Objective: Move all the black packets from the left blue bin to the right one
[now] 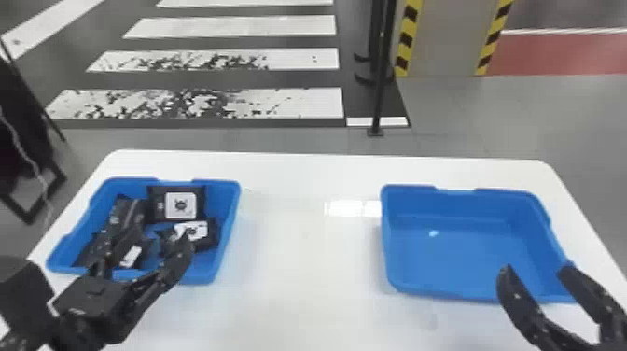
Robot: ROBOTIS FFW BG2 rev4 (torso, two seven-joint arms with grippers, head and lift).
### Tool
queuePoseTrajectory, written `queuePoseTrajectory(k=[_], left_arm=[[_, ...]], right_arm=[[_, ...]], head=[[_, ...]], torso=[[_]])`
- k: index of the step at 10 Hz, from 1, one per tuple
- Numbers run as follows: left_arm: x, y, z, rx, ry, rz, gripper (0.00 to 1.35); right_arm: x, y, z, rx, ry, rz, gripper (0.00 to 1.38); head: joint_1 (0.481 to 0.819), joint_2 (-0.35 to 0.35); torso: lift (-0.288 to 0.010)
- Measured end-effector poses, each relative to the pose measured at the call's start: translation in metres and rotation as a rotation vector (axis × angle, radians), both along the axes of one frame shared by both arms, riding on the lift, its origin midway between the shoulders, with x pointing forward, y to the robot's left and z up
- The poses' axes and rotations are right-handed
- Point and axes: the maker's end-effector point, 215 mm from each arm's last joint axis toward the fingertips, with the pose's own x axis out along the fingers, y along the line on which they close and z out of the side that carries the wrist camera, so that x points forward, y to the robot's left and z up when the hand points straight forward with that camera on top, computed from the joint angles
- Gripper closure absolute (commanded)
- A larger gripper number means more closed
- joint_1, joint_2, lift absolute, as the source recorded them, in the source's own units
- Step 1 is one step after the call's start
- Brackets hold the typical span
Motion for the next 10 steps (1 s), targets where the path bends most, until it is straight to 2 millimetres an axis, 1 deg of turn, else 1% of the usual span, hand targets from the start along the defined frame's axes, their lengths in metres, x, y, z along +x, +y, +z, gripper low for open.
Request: queuePoseTrajectory(k=[1, 2, 3, 4, 5, 6, 7, 8, 9, 10], left_arm=[[0.013, 0.003, -0.001, 0.036, 0.000, -0.019, 0.37], [0.026, 0.010, -0.007, 0.068, 0.003, -0.037, 0.37], [0.038, 0.024, -0.015, 0.112, 0.014, -0.045, 0.37], [0.051, 0.045, -0.024, 0.166, 0.034, -0.042, 0.37], [0.064, 0.066, -0.033, 0.207, 0.057, -0.024, 0.37], [0.075, 0.078, -0.042, 0.229, 0.080, -0.012, 0.37], [0.088, 0.079, -0.051, 0.243, 0.105, -0.026, 0.37], [0.102, 0.070, -0.059, 0.254, 0.128, -0.064, 0.37], [0.112, 0.052, -0.070, 0.255, 0.153, -0.125, 0.37], [0.116, 0.040, -0.083, 0.253, 0.187, -0.162, 0.38]], right_arm=[[0.001, 0.000, 0.000, 0.000, 0.000, 0.000, 0.30], [0.001, 0.000, -0.001, 0.002, -0.001, 0.001, 0.30], [0.001, 0.001, -0.001, 0.004, -0.001, 0.001, 0.30], [0.001, 0.001, -0.001, 0.007, 0.000, 0.001, 0.30], [0.001, 0.001, -0.001, 0.010, 0.000, 0.002, 0.30], [0.001, 0.001, -0.001, 0.012, -0.001, 0.001, 0.30], [0.001, 0.001, -0.001, 0.013, -0.002, 0.001, 0.30], [0.001, 0.002, -0.001, 0.015, -0.002, 0.002, 0.30], [0.001, 0.003, -0.002, 0.019, -0.001, 0.003, 0.30], [0.002, 0.003, -0.002, 0.021, -0.001, 0.003, 0.30]], head=[[0.695, 0.066], [0.695, 0.071], [0.695, 0.090], [0.695, 0.122], [0.695, 0.136], [0.695, 0.160], [0.695, 0.163], [0.695, 0.148], [0.695, 0.133], [0.695, 0.111]], torso=[[-0.150], [-0.150], [-0.150], [-0.150], [-0.150], [-0.150], [-0.150], [-0.150], [-0.150], [-0.150]])
